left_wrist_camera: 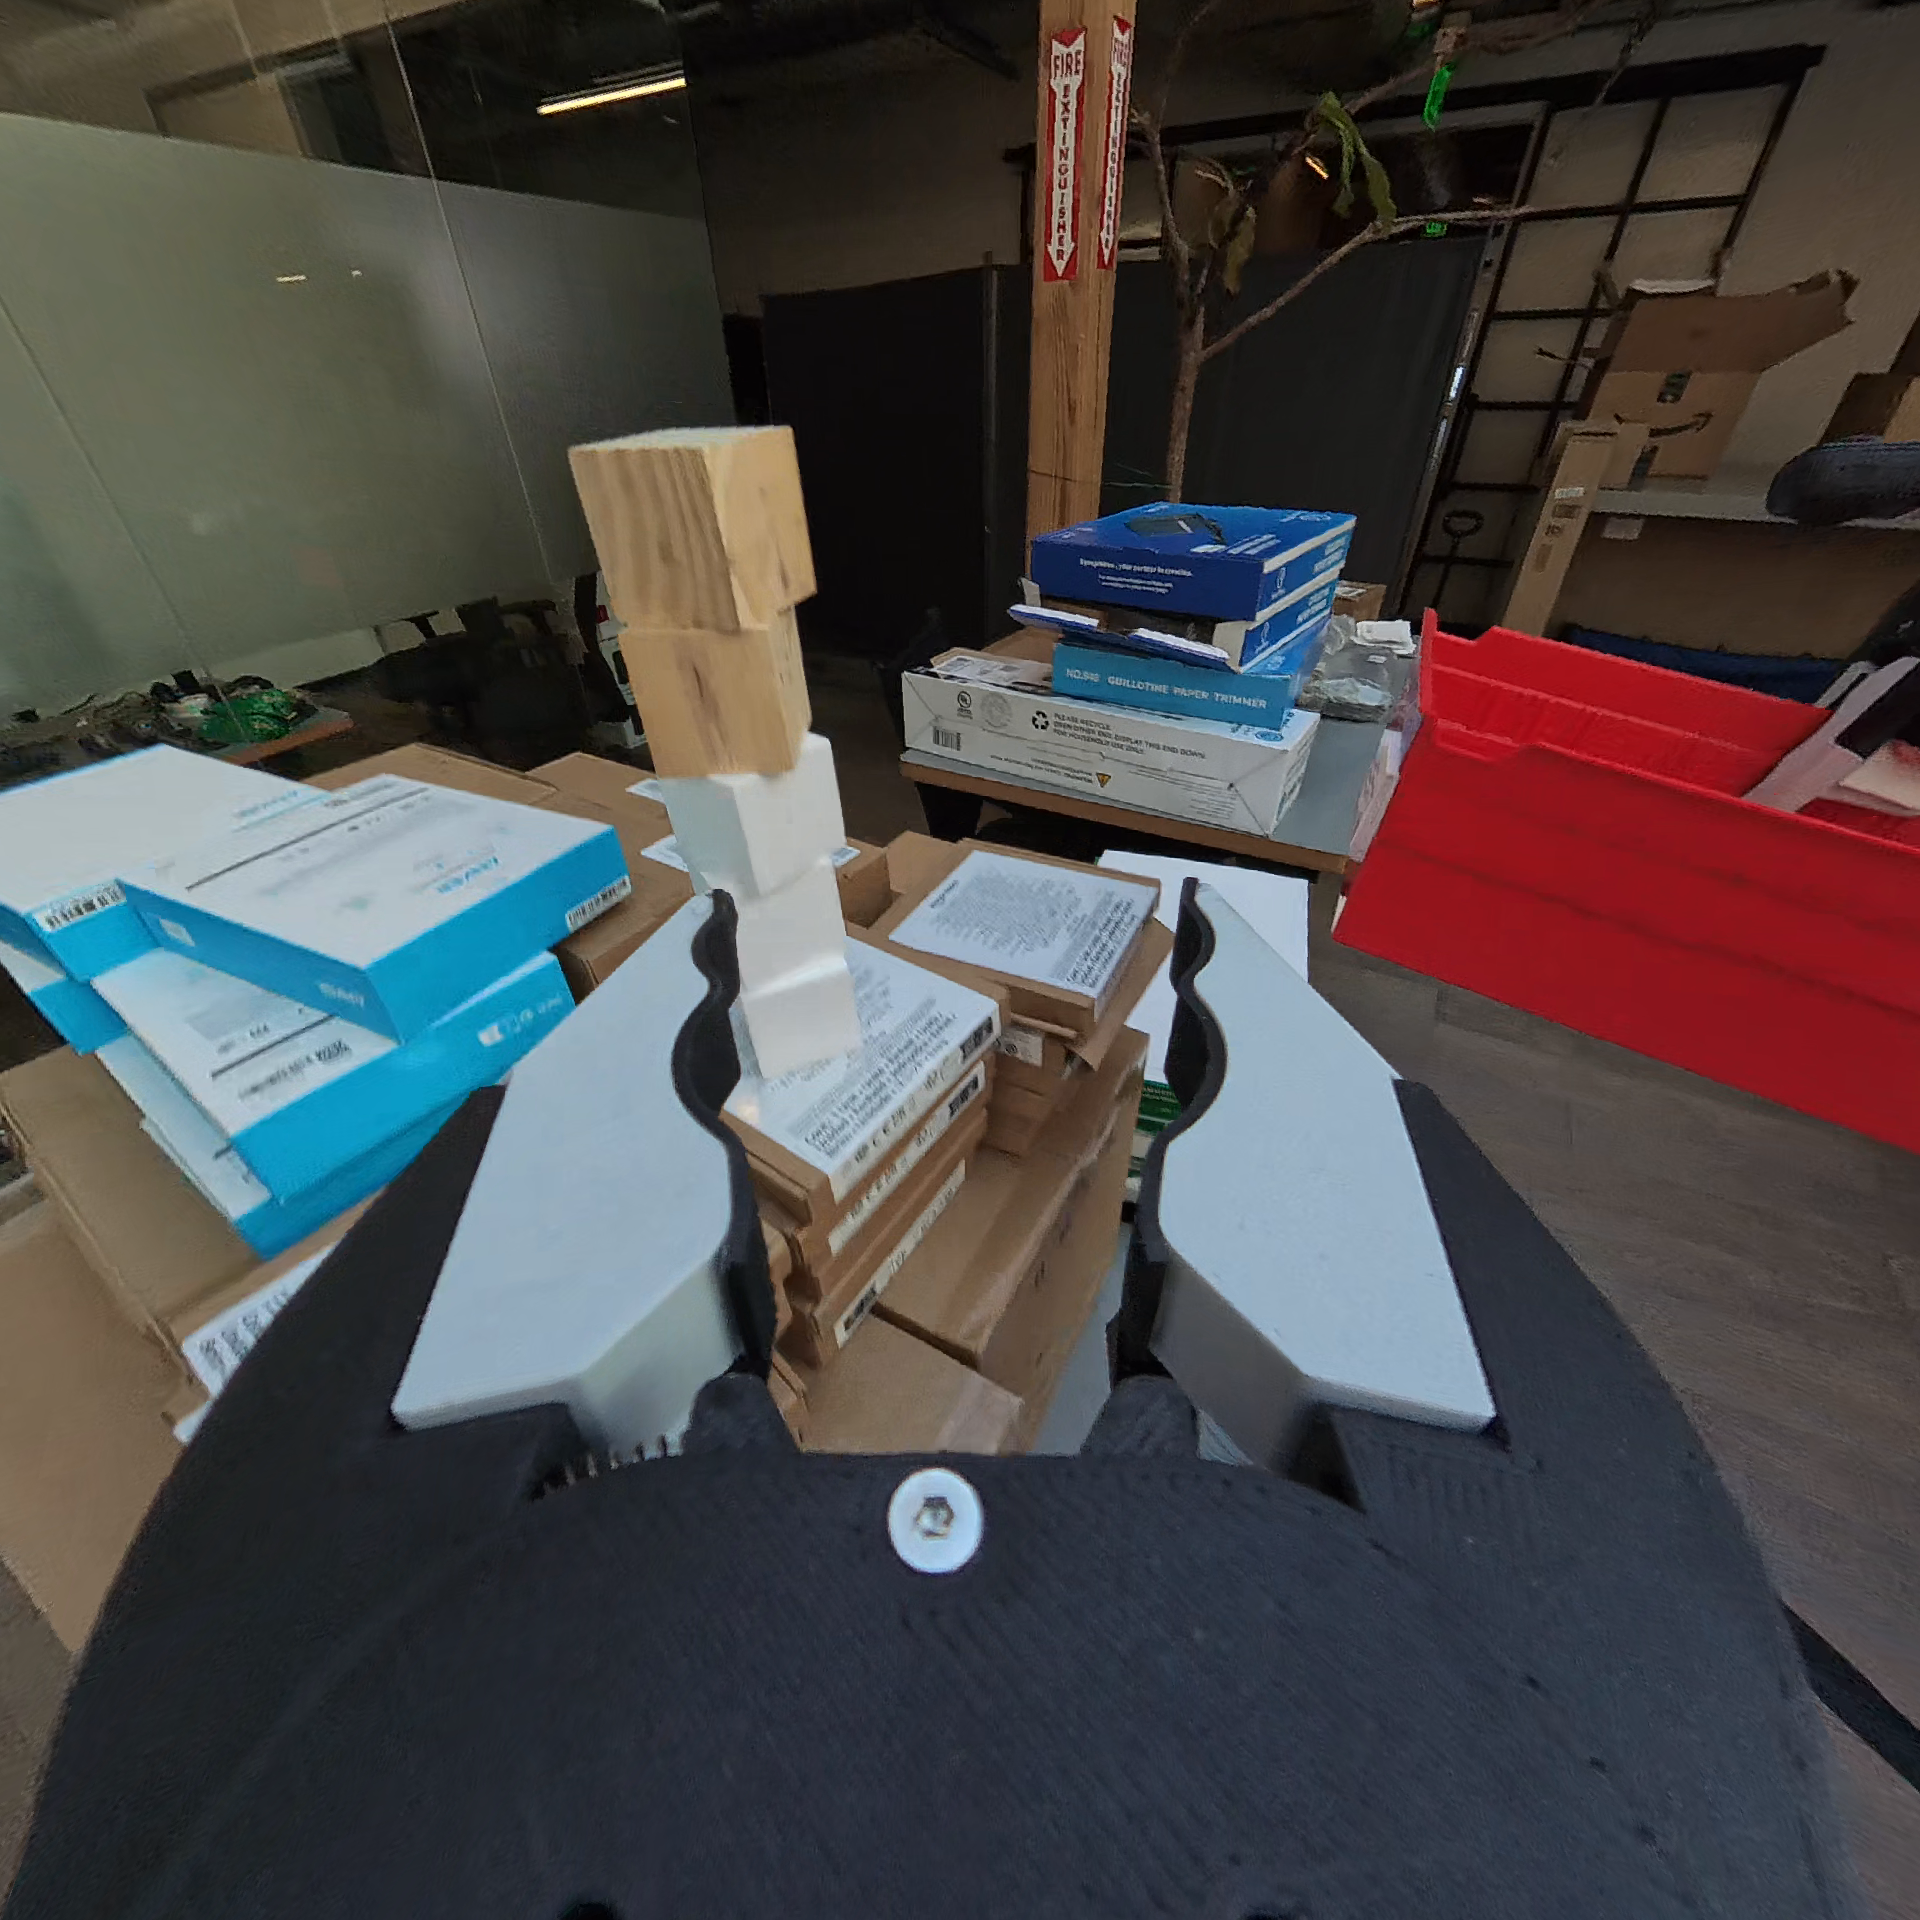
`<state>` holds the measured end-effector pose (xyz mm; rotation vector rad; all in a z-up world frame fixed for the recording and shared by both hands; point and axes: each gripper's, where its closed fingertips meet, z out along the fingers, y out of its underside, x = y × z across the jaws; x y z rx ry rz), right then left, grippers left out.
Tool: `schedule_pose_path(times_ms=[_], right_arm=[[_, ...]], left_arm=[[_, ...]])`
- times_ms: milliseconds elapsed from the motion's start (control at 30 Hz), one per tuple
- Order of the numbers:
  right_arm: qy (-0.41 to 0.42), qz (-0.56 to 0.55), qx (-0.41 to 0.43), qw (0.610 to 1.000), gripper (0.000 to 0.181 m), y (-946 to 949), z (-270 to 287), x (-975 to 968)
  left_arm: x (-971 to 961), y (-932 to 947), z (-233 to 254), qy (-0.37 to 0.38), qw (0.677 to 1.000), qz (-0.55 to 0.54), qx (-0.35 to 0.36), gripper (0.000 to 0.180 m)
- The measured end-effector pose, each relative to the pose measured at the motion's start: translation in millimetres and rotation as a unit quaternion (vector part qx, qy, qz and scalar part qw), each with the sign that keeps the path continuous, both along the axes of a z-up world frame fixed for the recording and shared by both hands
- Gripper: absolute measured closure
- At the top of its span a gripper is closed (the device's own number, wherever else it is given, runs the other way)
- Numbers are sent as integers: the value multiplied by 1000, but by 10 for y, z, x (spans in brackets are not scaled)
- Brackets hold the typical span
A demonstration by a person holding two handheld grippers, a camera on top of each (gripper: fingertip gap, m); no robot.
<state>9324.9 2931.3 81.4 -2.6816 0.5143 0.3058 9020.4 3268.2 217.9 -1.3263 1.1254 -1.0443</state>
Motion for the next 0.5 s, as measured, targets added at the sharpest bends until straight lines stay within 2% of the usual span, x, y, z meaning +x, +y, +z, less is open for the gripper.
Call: schedule_pose_path(times_ms=[167,333,400,467,500], right_arm=[[-43,9,-37,998,179,614,294,454],[-42,20,-54,997,179,1188,270,790],[-40,27,-58,997,179,1399,216,881],[-30,37,-66,997,179,1574,143,931],[-25,42,-70,996,179,1644,112,948]], left_arm=[[810,610,397,-37,999,-34,-13,97],[1430,1114,487,4,999,-49,9,96],[1577,1182,453,28,996,-77,19,103],[1666,1155,423,45,992,-118,26,121],[1700,1157,424,57,990,-130,23,121]])
